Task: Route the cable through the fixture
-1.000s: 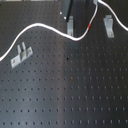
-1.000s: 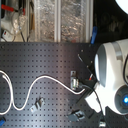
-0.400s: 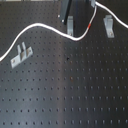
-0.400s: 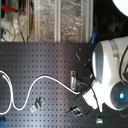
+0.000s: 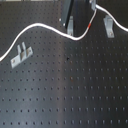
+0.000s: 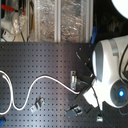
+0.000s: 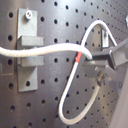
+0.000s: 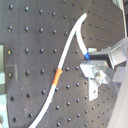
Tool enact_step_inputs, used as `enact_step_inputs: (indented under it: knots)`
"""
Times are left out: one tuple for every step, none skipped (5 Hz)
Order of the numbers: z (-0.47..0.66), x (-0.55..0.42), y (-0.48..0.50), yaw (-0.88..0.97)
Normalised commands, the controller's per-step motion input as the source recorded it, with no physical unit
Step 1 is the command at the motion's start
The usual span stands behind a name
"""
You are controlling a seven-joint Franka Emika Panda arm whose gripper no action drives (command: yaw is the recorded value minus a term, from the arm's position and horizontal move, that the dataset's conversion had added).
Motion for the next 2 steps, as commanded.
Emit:
enact_step_inputs:
  knots:
    - [0.00,-0.010,-0.010,0.00]
    - [0.21,-0.345,0.053,0.27]
